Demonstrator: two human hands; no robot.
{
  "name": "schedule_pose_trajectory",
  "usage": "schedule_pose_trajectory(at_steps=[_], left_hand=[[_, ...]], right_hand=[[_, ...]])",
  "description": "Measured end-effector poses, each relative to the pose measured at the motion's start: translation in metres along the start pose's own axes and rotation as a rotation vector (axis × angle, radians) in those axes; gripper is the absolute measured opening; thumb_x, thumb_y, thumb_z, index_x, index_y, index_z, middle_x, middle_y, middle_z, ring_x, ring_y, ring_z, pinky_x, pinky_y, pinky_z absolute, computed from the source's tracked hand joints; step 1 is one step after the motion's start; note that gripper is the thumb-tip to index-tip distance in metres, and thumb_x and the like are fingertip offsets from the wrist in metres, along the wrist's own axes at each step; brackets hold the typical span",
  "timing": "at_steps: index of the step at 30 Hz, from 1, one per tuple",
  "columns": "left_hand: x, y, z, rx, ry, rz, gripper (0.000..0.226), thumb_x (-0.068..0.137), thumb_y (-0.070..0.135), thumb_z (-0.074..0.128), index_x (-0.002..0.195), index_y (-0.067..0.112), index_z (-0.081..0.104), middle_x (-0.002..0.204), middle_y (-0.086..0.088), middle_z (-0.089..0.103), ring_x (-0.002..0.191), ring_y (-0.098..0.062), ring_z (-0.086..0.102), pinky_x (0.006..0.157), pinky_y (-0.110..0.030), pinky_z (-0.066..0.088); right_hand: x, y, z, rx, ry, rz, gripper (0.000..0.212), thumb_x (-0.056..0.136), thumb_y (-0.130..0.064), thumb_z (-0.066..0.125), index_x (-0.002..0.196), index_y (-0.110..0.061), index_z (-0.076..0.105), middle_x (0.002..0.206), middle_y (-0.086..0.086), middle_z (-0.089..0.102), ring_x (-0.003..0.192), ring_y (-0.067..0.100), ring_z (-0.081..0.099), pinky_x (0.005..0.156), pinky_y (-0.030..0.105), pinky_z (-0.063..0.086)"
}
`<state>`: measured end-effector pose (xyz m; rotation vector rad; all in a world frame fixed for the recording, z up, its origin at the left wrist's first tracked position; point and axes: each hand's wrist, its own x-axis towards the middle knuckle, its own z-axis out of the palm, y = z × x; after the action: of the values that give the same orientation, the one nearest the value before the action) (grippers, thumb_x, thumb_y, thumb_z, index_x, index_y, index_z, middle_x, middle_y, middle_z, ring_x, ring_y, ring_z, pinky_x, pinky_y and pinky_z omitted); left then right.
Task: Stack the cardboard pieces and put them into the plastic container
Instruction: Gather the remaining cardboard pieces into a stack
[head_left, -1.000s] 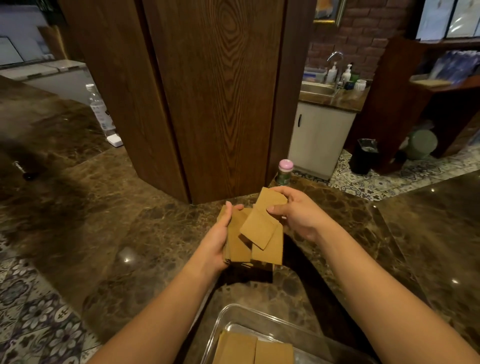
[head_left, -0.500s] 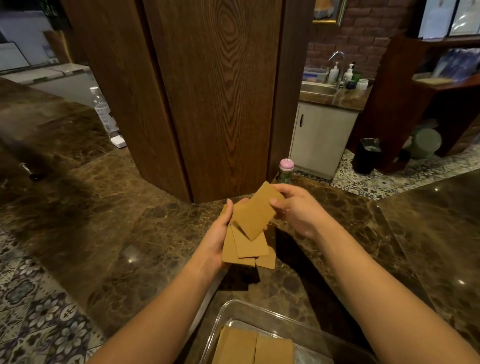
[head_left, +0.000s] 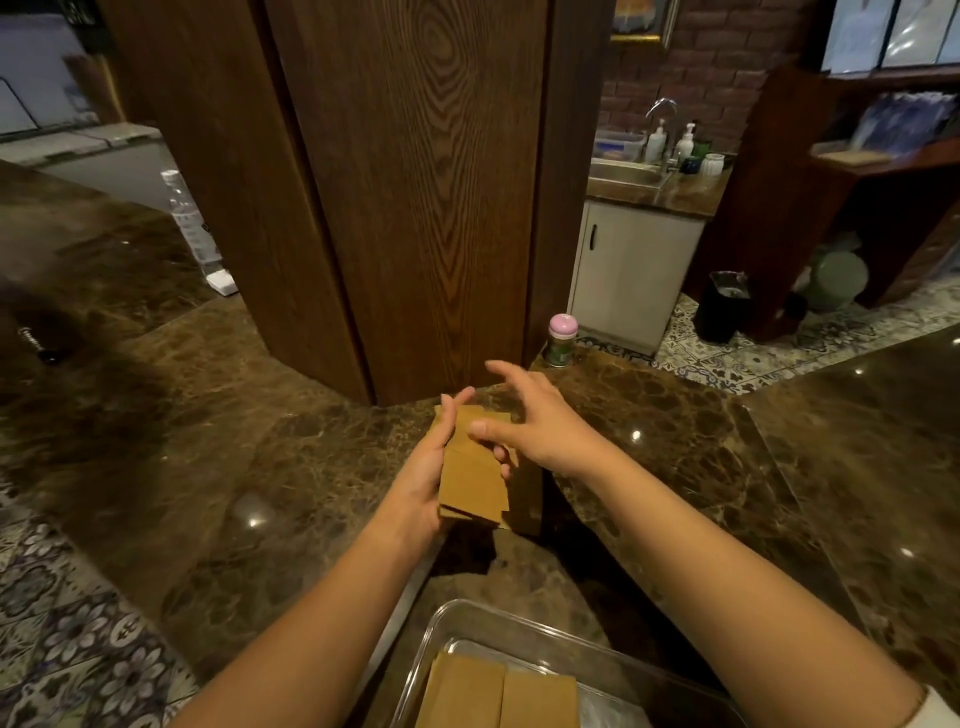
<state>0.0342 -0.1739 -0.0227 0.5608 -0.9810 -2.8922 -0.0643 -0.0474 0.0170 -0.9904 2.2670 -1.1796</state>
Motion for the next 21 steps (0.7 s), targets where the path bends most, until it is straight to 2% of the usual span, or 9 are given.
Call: schedule_pose_trajectory(at_steps=[2,4,6,8,12,14,16,18,21], left_hand=[[-0.002,0.007,-0.007,-0.075,0.007,0.01,0.059,0.077,0.06,0.062,0.12,0.021,0.053,0.095,-0.017,0.063,0.062,-0.026,0.061,0.054,-0.038,0.057],[-0.004,0.015,-0.017,-0.135,0.049,0.008,0.06,0.074,0.065,0.063,0.113,0.021,0.053,0.097,-0.018,0.062,0.064,-0.026,0.059,0.055,-0.037,0.056],[-0.005,0.022,-0.028,-0.197,0.089,-0.01,0.057,0.078,0.065,0.066,0.111,0.019,0.058,0.103,-0.021,0.061,0.068,-0.028,0.059,0.062,-0.039,0.054],[-0.006,0.025,-0.034,-0.244,0.086,-0.022,0.046,0.081,0.05,0.067,0.113,0.017,0.062,0.112,-0.024,0.058,0.073,-0.031,0.06,0.068,-0.043,0.052],[-0.003,0.021,-0.038,-0.315,0.05,0.005,0.033,0.092,0.043,0.06,0.111,0.017,0.065,0.115,-0.029,0.062,0.076,-0.034,0.064,0.069,-0.044,0.057],[0.0,0.017,-0.038,-0.335,0.051,0.012,0.035,0.093,0.048,0.059,0.11,0.019,0.067,0.113,-0.03,0.065,0.078,-0.036,0.067,0.07,-0.046,0.058],[0.0,0.014,-0.038,-0.323,0.063,-0.002,0.038,0.088,0.048,0.065,0.113,0.02,0.069,0.113,-0.03,0.065,0.081,-0.038,0.068,0.072,-0.048,0.058],[0.001,0.012,-0.038,-0.302,0.066,0.006,0.038,0.085,0.035,0.07,0.12,0.022,0.065,0.115,-0.032,0.064,0.084,-0.04,0.068,0.072,-0.049,0.059],[0.003,0.008,-0.036,-0.233,0.092,0.012,0.047,0.081,0.022,0.067,0.127,0.024,0.06,0.121,-0.033,0.063,0.089,-0.042,0.068,0.074,-0.05,0.059]], right_hand=[[0.004,0.012,-0.005,0.16,0.004,0.067,0.082,0.086,-0.041,0.076,0.154,-0.031,0.031,0.152,0.003,0.042,0.14,0.022,0.041,0.113,0.042,0.037],[0.006,0.029,-0.01,-0.045,-0.105,0.13,0.096,0.078,-0.036,0.085,0.156,-0.025,0.029,0.15,0.0,0.043,0.142,0.025,0.04,0.111,0.034,0.036],[0.005,0.046,-0.004,-0.331,-0.251,0.192,0.116,0.068,-0.046,0.089,0.159,-0.028,0.019,0.158,0.005,0.034,0.147,0.032,0.027,0.117,0.044,0.028],[0.003,0.057,0.006,-0.447,-0.302,0.239,0.128,0.063,-0.053,0.09,0.16,-0.033,0.009,0.164,0.005,0.025,0.149,0.035,0.016,0.119,0.053,0.023],[0.004,0.068,0.016,-0.557,-0.274,0.292,0.129,0.064,-0.049,0.09,0.16,-0.034,0.006,0.165,0.011,0.016,0.15,0.037,0.009,0.115,0.058,0.021],[0.005,0.066,0.013,-0.533,-0.261,0.309,0.112,0.069,-0.043,0.089,0.158,-0.028,0.021,0.16,0.014,0.024,0.147,0.036,0.019,0.114,0.051,0.027],[0.006,0.065,0.005,-0.386,-0.216,0.29,0.066,0.081,-0.029,0.083,0.138,-0.023,0.051,0.141,0.011,0.048,0.127,0.025,0.047,0.101,0.036,0.04],[0.004,0.061,-0.006,-0.139,-0.148,0.277,0.021,0.091,-0.012,0.071,0.108,-0.021,0.064,0.111,0.004,0.065,0.097,0.017,0.06,0.083,0.034,0.05],[-0.002,0.048,-0.027,0.142,-0.021,0.279,0.02,0.094,-0.001,0.061,0.099,-0.018,0.07,0.09,0.003,0.069,0.078,0.012,0.063,0.066,0.028,0.051]])
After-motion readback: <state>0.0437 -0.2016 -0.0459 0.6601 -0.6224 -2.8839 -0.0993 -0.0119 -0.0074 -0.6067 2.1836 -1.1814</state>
